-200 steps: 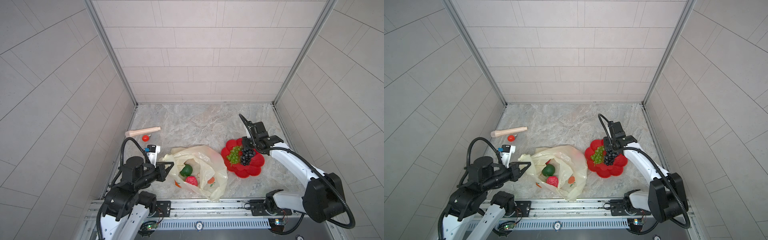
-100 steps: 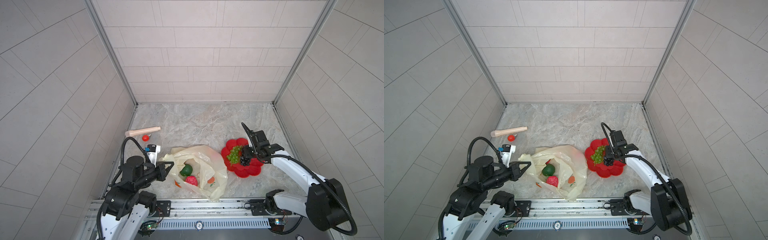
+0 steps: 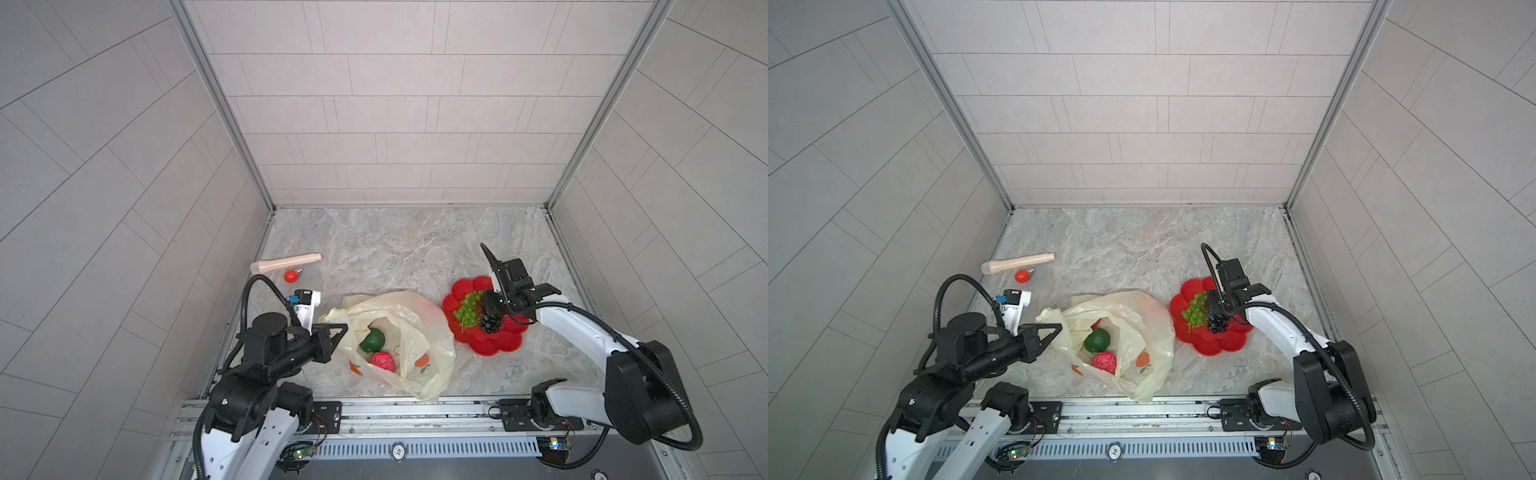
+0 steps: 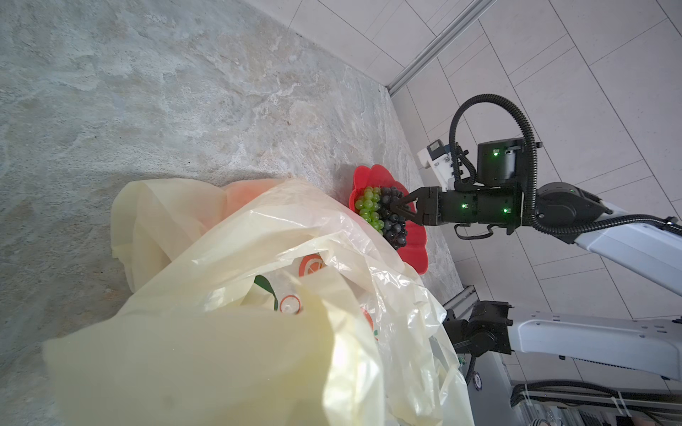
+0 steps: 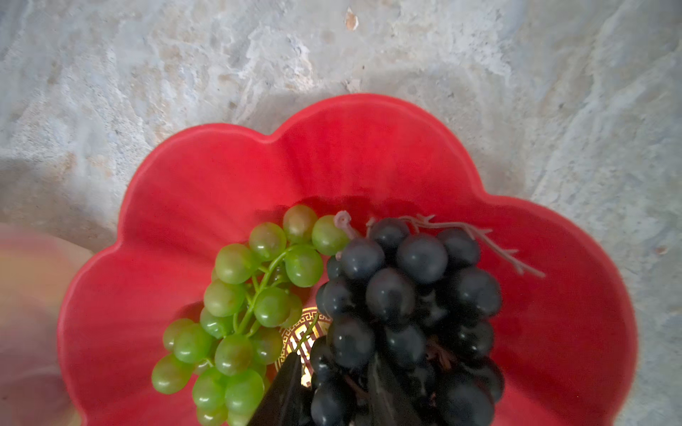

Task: Take fruits out of the plastic bag
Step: Place the fake fruit on the plate, then take out the fake fruit from the plastic bag.

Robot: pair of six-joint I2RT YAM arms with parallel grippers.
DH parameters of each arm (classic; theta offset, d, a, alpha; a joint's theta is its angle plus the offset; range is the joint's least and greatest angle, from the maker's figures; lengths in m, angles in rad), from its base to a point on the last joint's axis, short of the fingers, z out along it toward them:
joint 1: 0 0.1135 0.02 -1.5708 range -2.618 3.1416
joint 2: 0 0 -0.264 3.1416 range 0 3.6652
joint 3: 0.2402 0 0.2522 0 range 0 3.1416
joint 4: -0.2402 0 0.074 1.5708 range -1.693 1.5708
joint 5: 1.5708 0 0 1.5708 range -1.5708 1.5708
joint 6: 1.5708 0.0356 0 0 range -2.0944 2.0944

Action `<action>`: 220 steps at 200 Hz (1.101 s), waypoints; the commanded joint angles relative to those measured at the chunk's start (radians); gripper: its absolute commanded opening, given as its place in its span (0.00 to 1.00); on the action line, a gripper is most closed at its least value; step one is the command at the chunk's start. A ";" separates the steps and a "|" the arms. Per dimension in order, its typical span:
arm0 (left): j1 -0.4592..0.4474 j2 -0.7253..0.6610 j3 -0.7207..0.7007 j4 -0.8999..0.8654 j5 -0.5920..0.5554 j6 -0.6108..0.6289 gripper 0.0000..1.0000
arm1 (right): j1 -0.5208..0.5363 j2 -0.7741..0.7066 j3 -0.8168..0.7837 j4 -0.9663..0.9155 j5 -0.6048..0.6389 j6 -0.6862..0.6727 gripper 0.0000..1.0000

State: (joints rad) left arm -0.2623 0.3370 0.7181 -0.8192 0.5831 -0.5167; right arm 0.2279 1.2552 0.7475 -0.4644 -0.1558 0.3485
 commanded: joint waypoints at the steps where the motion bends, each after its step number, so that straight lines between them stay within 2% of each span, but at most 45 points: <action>1: 0.003 0.002 -0.004 0.024 0.012 0.003 0.05 | -0.003 -0.084 0.087 -0.071 0.020 0.000 0.36; 23: 0.003 -0.002 -0.005 0.024 0.025 0.002 0.05 | 0.010 -0.149 0.163 -0.121 -0.042 -0.029 0.36; 39: 0.004 -0.005 -0.006 0.034 0.062 0.011 0.04 | 0.061 -0.188 0.213 -0.150 -0.065 -0.020 0.35; 75: 0.003 -0.009 -0.007 0.036 0.088 0.017 0.04 | 0.369 -0.262 0.354 -0.204 0.028 -0.062 0.32; 105: 0.003 0.002 -0.008 0.049 0.094 0.017 0.03 | 0.594 -0.257 0.434 -0.148 0.037 -0.102 0.28; 124: 0.003 0.014 -0.007 0.055 0.100 0.019 0.02 | 0.727 -0.207 0.501 -0.130 0.022 -0.146 0.28; 150: 0.004 0.021 -0.009 0.062 0.113 0.021 0.01 | 0.930 -0.080 0.624 -0.168 0.073 -0.270 0.29; 166: 0.004 0.015 -0.011 0.062 0.117 0.022 0.01 | 1.009 -0.003 0.674 -0.189 0.091 -0.341 0.29; 206: 0.004 -0.020 -0.016 0.064 0.156 0.021 0.01 | 1.050 0.173 0.683 -0.132 0.064 -0.383 0.27; 220: 0.004 -0.039 -0.017 0.062 0.183 0.026 0.01 | 1.051 0.222 0.693 -0.165 0.085 -0.412 0.27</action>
State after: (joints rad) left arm -0.2623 0.3344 0.7101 -0.7807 0.7097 -0.5045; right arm 1.2762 1.4193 1.4284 -0.5972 -0.0967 0.0093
